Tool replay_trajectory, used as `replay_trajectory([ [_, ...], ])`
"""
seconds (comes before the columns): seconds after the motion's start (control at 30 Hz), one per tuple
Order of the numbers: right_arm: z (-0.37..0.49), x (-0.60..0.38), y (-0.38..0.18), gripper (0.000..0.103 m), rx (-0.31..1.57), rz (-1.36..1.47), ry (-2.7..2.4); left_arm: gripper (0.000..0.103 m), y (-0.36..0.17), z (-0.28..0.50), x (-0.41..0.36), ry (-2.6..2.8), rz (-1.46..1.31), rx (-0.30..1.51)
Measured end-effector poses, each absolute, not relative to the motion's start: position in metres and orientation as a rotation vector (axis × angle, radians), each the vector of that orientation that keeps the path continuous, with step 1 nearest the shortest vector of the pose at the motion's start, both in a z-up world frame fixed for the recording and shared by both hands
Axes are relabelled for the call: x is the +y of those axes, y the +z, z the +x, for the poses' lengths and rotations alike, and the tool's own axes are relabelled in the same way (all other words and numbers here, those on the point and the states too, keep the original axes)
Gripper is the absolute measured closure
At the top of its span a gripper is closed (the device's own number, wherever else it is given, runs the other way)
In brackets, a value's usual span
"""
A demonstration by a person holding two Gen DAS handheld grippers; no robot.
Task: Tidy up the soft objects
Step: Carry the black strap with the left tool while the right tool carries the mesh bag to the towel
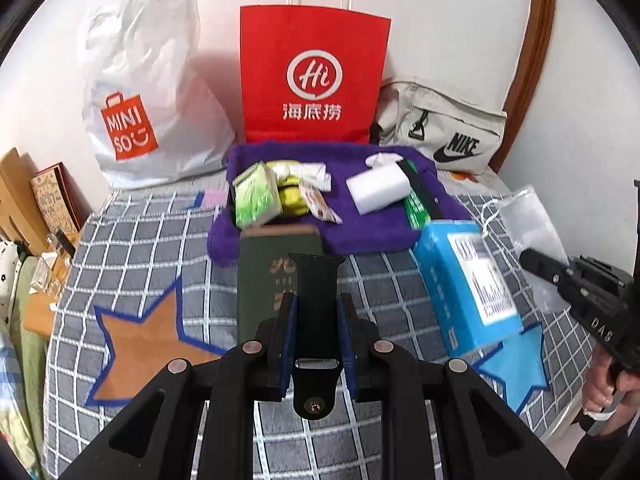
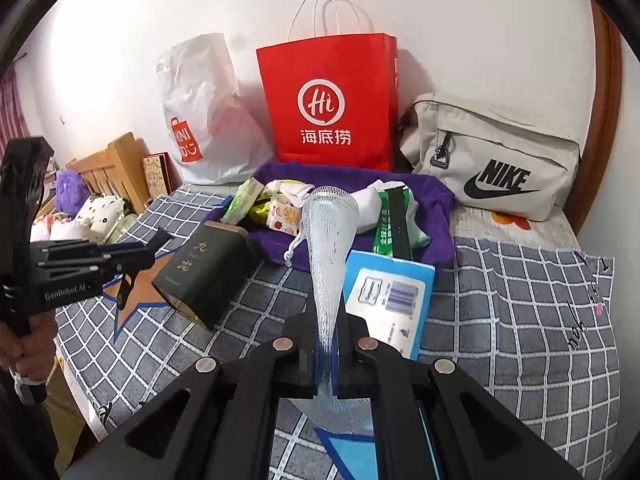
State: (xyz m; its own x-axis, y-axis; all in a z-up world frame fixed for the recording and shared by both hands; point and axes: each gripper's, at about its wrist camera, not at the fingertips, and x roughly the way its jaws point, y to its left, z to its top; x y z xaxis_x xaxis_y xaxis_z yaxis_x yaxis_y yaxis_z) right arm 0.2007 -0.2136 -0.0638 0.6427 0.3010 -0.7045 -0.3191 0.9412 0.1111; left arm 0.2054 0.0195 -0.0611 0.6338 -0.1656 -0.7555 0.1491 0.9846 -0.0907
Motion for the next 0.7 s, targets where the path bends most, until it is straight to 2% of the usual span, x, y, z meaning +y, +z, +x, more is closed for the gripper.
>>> replay_trajectory([
  [0.7,0.289,-0.201,-0.062,0.099,0.823,-0.037,0.350,0.084,-0.037,0.300,0.018,-0.154,-0.017,0.827],
])
